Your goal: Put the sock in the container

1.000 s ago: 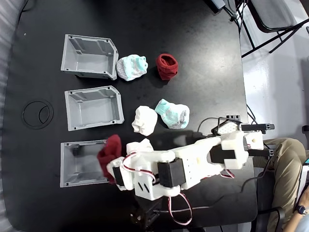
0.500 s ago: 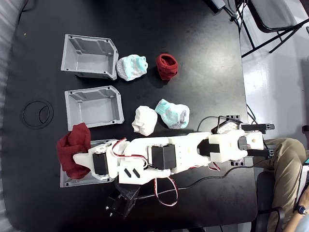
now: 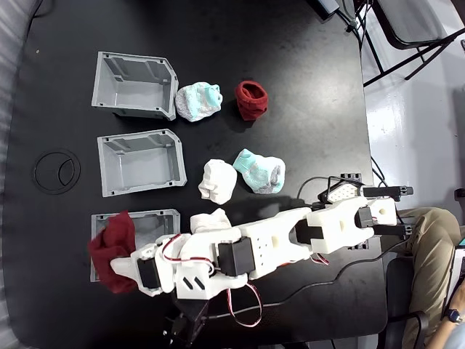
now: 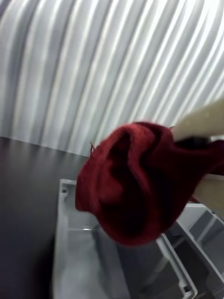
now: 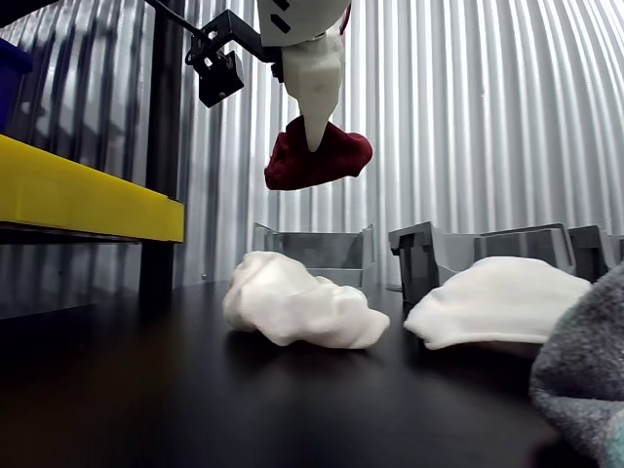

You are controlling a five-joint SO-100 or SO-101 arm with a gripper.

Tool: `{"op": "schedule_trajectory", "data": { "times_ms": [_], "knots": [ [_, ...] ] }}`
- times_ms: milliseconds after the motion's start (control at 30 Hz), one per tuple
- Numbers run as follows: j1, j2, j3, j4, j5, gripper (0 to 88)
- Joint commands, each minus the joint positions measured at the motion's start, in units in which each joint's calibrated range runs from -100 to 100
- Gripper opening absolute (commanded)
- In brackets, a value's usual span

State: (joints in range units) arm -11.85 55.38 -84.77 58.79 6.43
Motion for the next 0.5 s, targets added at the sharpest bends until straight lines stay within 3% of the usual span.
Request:
{"op": "schedule_trajectory", "data": {
  "times_ms": [0, 467],
  "knots": [
    [-0.6, -0.9, -2.4, -1.5, -0.3, 1.2],
    [0.6, 2.1, -2.2, -1.2, -0.8, 1.3]
  ]
}}
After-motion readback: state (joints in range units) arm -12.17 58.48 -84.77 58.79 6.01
